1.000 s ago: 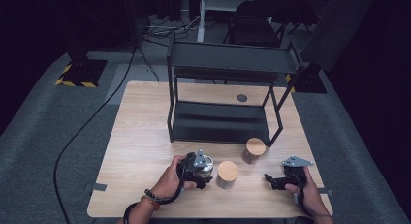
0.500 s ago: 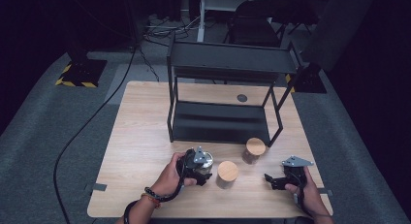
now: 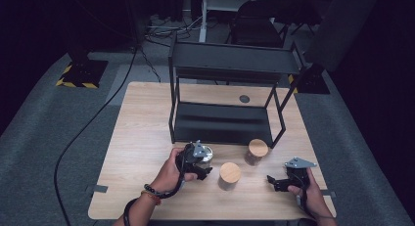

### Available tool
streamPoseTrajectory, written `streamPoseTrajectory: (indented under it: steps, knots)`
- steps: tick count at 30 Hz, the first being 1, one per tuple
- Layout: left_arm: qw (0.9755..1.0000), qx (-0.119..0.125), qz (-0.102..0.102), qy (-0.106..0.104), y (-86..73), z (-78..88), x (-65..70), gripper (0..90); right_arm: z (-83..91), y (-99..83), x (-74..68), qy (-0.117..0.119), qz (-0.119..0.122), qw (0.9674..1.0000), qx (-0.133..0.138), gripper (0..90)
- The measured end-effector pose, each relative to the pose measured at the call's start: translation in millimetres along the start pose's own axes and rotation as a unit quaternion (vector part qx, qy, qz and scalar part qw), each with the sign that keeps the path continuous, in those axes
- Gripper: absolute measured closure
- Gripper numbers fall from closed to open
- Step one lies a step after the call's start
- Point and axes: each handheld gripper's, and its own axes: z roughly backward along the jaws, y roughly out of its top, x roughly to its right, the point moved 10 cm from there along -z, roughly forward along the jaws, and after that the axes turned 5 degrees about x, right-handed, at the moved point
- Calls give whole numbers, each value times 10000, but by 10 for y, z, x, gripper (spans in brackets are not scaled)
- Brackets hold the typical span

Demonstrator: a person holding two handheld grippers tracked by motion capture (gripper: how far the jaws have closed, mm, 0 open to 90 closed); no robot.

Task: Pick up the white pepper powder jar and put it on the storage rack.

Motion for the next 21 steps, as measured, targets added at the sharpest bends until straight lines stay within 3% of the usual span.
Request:
streamPoseTrajectory:
  steps: [10, 21]
  knots:
    - [9997, 87, 174, 161, 160, 14, -172, 298, 0, 0, 0, -1, -2, 10000, -2, 0]
    - [9990, -26, 320, 305, 254, -69, -357, 298, 0, 0, 0, 0, 2, 10000, 1, 0]
